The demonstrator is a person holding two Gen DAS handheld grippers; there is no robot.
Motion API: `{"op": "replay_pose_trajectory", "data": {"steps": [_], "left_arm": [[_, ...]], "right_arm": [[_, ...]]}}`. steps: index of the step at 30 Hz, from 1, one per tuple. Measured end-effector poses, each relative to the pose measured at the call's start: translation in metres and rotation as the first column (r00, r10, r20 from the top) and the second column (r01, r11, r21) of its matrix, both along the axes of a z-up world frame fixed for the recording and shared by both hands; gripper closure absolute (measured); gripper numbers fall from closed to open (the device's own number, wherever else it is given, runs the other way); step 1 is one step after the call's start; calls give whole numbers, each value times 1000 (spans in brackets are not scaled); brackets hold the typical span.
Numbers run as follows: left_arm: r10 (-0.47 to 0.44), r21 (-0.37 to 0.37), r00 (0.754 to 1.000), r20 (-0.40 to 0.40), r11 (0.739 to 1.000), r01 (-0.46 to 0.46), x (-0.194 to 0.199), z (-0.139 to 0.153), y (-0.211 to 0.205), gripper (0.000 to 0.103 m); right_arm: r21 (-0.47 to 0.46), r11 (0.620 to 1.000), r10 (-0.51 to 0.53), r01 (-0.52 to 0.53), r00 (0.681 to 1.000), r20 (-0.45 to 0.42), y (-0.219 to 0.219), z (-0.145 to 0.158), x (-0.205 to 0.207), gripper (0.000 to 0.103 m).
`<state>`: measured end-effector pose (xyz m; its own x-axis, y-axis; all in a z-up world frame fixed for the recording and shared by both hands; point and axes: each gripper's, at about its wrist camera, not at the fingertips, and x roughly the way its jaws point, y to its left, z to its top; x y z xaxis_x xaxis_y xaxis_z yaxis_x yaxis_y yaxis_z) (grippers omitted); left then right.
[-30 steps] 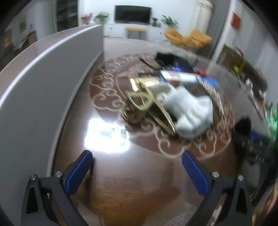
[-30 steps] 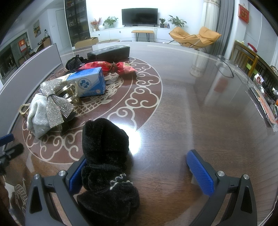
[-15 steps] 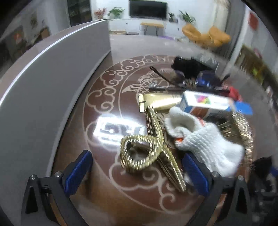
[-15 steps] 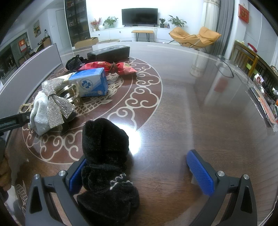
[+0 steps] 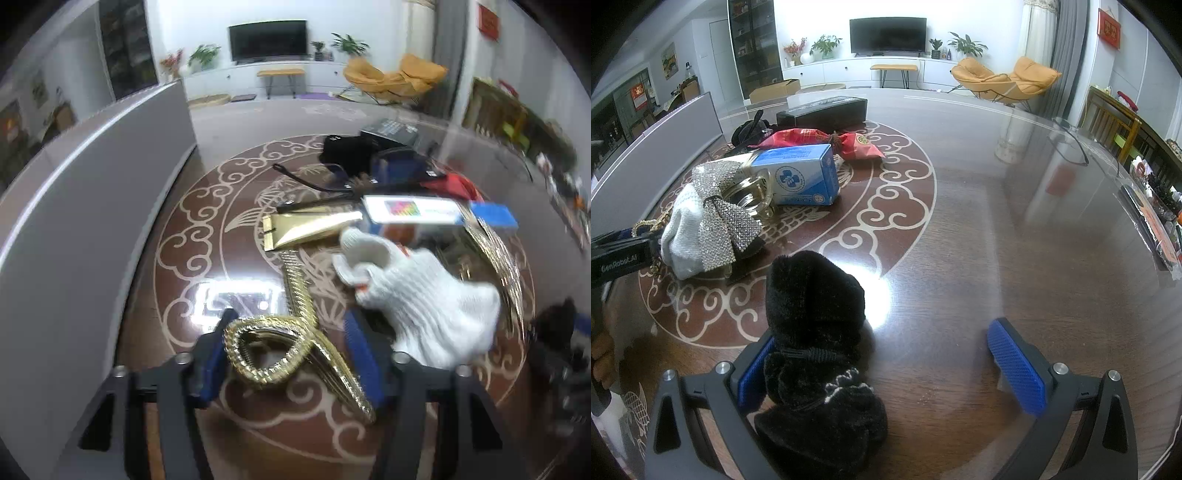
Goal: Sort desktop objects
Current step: 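Grasp the gold rhinestone hair claw with the left gripper while right holds hair tie, then carry the hair claw and hair tie to the bin with both grippers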
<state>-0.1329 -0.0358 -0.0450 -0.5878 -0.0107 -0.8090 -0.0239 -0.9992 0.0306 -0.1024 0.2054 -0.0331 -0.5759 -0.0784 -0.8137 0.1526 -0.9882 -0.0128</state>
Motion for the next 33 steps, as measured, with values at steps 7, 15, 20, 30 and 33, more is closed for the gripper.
{"op": "replay_pose_trajectory", "data": {"steps": [7,15,20,30,33], "left_arm": [[-99,-12,995,-15,995,99,42,1,1,52],[-137,26,990,-16,990,137,81,-2,2,53],[-135,23,990,-29,990,136,90,-3,6,53],[-122,43,992,-43,991,124,98,-3,4,53],[-130,44,990,-52,990,132,102,-4,4,53]], "right_arm": [[0,1000,0,0,1000,0,0,0,0,0],[0,1000,0,0,1000,0,0,0,0,0],[0,1000,0,0,1000,0,0,0,0,0],[-1,999,41,-41,999,21,0,1,-4,0],[-128,989,84,-78,996,37,13,10,-6,0]]}}
